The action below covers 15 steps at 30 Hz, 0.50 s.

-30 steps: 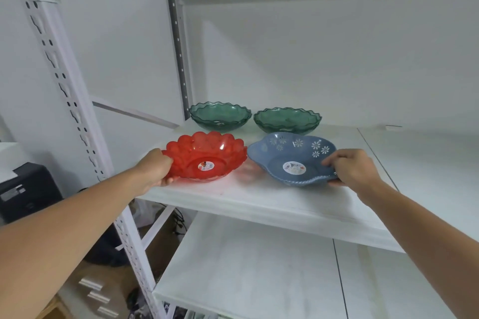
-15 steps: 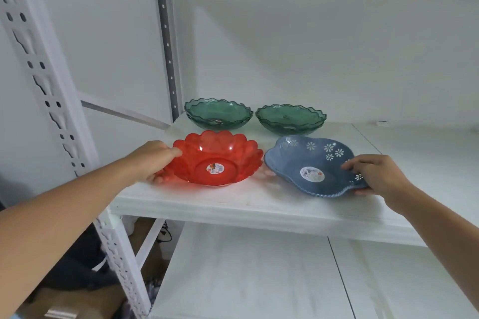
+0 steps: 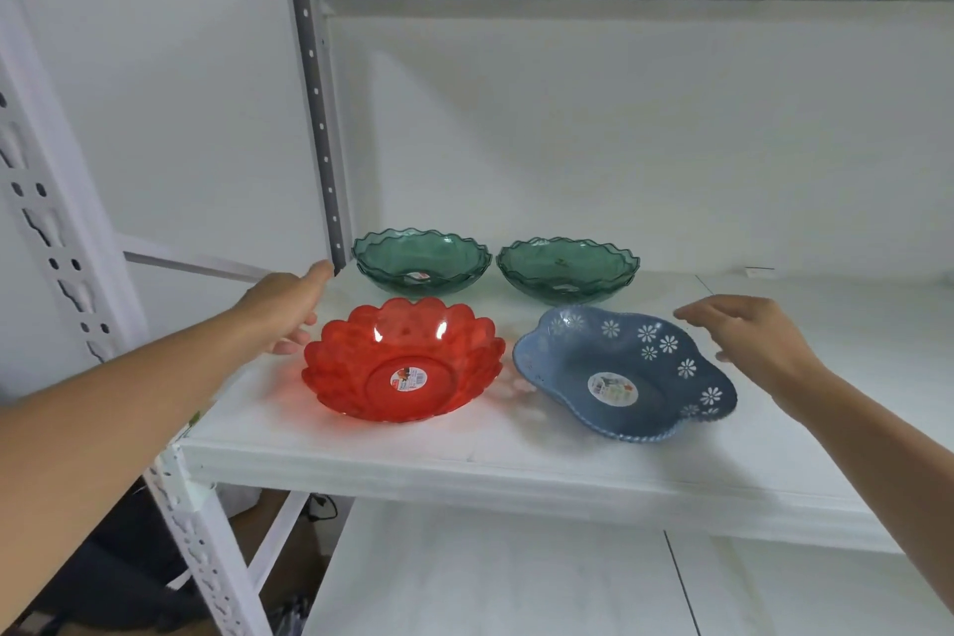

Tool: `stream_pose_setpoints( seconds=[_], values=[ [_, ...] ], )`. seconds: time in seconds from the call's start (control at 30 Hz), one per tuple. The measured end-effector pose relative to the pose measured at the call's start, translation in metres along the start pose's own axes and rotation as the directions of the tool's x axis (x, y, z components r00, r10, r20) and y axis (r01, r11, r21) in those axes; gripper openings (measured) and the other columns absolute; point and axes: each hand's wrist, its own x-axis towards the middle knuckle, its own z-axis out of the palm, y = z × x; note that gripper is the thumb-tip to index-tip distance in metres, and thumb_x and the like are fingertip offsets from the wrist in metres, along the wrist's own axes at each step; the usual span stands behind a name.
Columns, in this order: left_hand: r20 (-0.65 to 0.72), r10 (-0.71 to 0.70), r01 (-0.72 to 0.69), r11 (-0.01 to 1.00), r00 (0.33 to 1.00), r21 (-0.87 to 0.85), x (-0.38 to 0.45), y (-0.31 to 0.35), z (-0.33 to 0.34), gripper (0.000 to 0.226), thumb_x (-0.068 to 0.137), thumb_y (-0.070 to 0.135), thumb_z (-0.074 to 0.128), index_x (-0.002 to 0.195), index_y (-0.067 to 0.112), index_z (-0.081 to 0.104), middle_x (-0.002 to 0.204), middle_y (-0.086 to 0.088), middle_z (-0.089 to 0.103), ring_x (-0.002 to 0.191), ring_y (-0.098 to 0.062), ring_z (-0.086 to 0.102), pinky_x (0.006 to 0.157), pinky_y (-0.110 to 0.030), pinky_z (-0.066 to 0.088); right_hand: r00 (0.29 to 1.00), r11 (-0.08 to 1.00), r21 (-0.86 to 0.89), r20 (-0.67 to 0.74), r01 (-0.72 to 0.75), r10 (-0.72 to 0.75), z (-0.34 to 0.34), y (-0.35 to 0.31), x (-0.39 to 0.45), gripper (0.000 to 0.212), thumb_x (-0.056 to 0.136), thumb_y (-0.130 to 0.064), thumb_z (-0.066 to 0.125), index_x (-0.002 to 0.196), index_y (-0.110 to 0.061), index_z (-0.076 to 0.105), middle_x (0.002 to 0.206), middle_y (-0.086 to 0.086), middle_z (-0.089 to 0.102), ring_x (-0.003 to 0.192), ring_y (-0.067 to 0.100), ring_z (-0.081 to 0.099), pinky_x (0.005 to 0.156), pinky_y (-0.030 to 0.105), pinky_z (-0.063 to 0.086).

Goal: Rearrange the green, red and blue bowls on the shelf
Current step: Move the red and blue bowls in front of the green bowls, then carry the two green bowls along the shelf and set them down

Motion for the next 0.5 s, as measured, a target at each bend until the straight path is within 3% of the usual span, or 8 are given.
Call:
stream_pose_setpoints(
  seconds=[0.13,0.23,0.33,0.43,0.5],
  values=[
    [-0.056,0.102,-0.091,0.982,0.993,0.166,0.0,0.022,0.004,0.07,0.086,0.074,0.031,0.094,0.011,0.061,0.1,-0.009,0.073,0.083,-0.028,0.073,0.072,-0.039,0.062,0.996,0.995,-0.048,0.012,0.086,-0.086,0.005,-0.017,0.029,0.022,0.098,-0.036,0.064,0.11,-0.039,0.082,0.106,-0.01,0.076,0.107,0.022,0.068,0.096,0.042,0.053],
    [-0.07,0.234,-0.204,0.935,0.97,0.291,-0.002,0.036,0.014,0.064,0.084,0.078,0.021,0.083,0.021,0.051,0.083,-0.006,0.061,0.08,-0.028,0.067,0.07,-0.037,0.05,0.989,0.986,-0.107,0.081,0.131,-0.123,0.017,-0.033,0.05,0.023,0.101,-0.037,0.06,0.115,-0.035,0.078,0.106,-0.004,0.076,0.101,0.025,0.071,0.088,0.038,0.053],
    [-0.104,0.308,-0.266,0.917,0.946,0.297,0.001,0.044,0.025,0.05,0.086,0.078,0.026,0.092,0.035,0.05,0.091,0.012,0.053,0.089,-0.016,0.053,0.069,-0.032,0.04,0.982,0.972,-0.173,0.133,0.159,-0.137,0.034,-0.045,0.068,0.027,0.103,-0.038,0.056,0.12,-0.03,0.077,0.113,0.003,0.074,0.101,0.026,0.07,0.09,0.04,0.054],
    [-0.123,0.363,-0.32,0.907,0.924,0.274,0.01,0.05,0.032,0.047,0.086,0.075,0.03,0.09,0.034,0.051,0.078,0.015,0.05,0.074,-0.011,0.051,0.06,-0.027,0.037,0.979,0.967,-0.192,0.15,0.168,-0.141,0.051,-0.056,0.08,0.026,0.103,-0.039,0.055,0.116,-0.031,0.076,0.109,0.005,0.076,0.095,0.028,0.072,0.085,0.04,0.056],
    [-0.114,0.352,-0.317,0.915,0.929,0.249,0.022,0.052,0.032,0.058,0.086,0.077,0.031,0.111,0.032,0.058,0.099,0.011,0.057,0.087,-0.013,0.054,0.066,-0.029,0.04,0.979,0.968,-0.192,0.153,0.161,-0.133,0.061,-0.061,0.086,0.024,0.101,-0.04,0.055,0.109,-0.033,0.076,0.1,0.005,0.078,0.09,0.031,0.075,0.083,0.042,0.06]
  ],
)
